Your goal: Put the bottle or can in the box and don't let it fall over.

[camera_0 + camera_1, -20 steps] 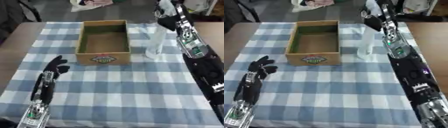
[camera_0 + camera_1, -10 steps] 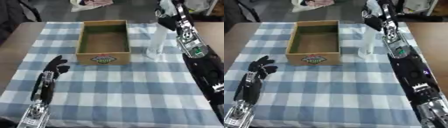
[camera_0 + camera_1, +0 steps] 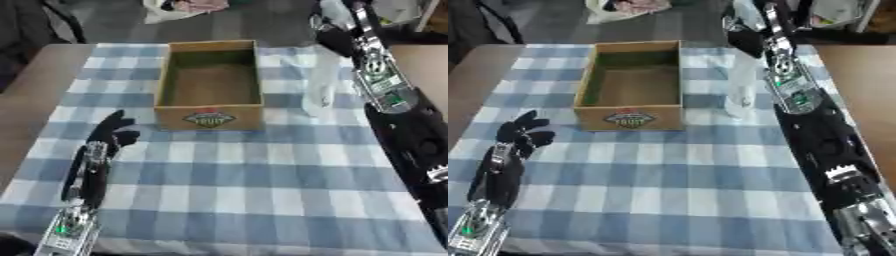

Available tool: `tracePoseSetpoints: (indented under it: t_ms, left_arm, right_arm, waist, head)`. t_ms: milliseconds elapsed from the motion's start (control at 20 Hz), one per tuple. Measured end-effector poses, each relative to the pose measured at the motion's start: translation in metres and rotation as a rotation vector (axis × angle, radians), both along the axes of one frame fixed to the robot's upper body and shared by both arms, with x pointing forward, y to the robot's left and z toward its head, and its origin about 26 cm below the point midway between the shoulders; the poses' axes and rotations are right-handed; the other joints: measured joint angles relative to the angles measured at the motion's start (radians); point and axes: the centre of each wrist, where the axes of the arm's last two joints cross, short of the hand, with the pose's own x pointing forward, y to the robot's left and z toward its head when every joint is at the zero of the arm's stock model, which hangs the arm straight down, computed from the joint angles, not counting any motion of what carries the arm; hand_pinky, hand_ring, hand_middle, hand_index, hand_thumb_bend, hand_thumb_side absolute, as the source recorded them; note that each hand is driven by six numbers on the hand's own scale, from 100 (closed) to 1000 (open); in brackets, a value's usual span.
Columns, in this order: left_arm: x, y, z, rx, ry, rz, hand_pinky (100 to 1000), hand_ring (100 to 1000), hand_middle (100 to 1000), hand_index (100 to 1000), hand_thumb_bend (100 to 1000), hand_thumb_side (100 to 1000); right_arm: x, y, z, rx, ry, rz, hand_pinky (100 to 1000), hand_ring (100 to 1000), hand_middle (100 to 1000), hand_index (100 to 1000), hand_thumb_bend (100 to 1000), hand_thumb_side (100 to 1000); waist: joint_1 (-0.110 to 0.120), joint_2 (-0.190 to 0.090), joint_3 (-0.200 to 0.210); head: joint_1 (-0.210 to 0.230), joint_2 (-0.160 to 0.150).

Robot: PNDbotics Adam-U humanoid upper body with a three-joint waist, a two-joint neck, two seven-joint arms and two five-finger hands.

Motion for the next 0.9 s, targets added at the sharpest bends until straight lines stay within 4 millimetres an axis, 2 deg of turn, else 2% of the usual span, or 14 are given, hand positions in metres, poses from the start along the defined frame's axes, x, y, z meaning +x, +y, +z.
tracePoseSetpoints:
  t_ms: [400, 900]
  left_arm:
    - [0.001, -0.004, 0.0, 0.0, 0.006, -0.019, 778, 711, 749, 917, 452, 960]
    - [0.005, -0.015, -0.007, 0.01, 0.033, -0.084, 778, 710, 748, 918, 453, 962]
  right_arm:
    - [0.001, 0.011, 0.021, 0.003, -0.031, 0.061, 481, 476, 321, 396, 100, 187]
    - [-0.002, 0.038, 0.069, -0.003, -0.118, 0.215, 491, 474, 321, 395, 100, 184]
  waist:
    - [0.005, -0.004, 0.051]
    - [-0.005, -0.008, 0.146]
  head:
    - [-0.024, 0.0]
    - [-0.115, -0.002]
